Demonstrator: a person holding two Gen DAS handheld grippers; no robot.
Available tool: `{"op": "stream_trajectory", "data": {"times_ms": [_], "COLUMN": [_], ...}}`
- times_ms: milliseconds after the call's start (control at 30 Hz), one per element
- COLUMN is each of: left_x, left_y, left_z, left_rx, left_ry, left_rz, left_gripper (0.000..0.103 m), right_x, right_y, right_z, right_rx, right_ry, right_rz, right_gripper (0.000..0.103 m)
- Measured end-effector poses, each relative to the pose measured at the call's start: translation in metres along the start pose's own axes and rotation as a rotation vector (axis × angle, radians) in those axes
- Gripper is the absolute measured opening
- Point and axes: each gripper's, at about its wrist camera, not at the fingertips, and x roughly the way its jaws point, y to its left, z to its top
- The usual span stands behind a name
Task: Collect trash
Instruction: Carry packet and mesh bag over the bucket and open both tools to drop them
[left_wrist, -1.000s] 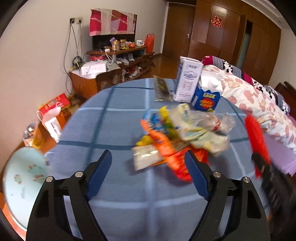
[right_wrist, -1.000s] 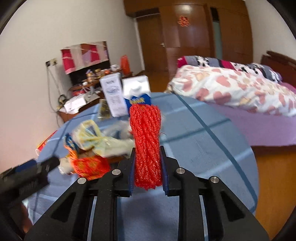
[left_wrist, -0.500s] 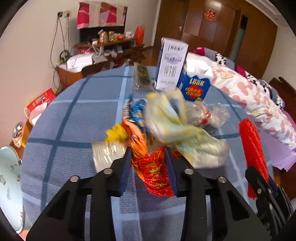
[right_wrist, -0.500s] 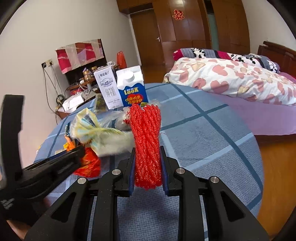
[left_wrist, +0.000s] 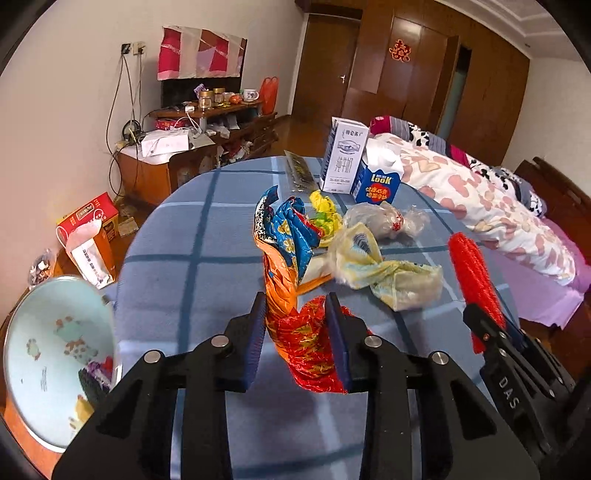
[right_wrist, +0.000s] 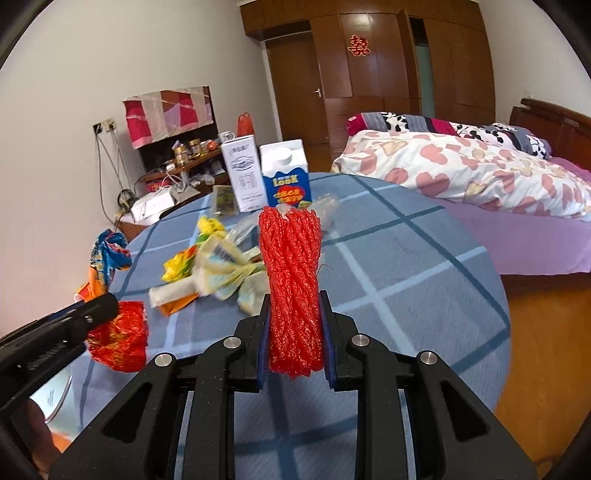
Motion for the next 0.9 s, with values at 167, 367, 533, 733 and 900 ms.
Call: {"op": "stream_trajectory", "data": {"times_ms": [167,367,533,733,900], "left_x": [-0.026,-0.051,-0.074,-0.097,-0.109], "left_y": [0.015,0.03,0.059,0.095,0.113], "left_z": [-0.013,-0.024,-0.038,-0.052,-0.055], "left_rx": [0.005,0.025,0.019,-0.005,-0.033], "left_ry": [-0.016,-0.028,-0.039,-0.064,-0.074], "left_rz": [0.035,0.152,0.261,0.349,0.38], "left_gripper": [0.032,0.032,0.032,0.032,0.032], "right_x": [-0.021,-0.034,-0.045,-0.053,-0.055], "right_y": [0.017,0.044,0.069,0.097,0.123], "right_z": [-0.01,-0.022,-0.03,-0.041,-0.047], "right_rx": [-0.028,-0.066,-0.118,-0.163,-0.211], "right_ry": [-0.016,-0.009,-0.032,-0.033,-0.017], "right_rz": [0.013,0.039,0.061,0.083,0.115], "right_gripper": [0.024,0.024,0.024,0.024,0.024]}}
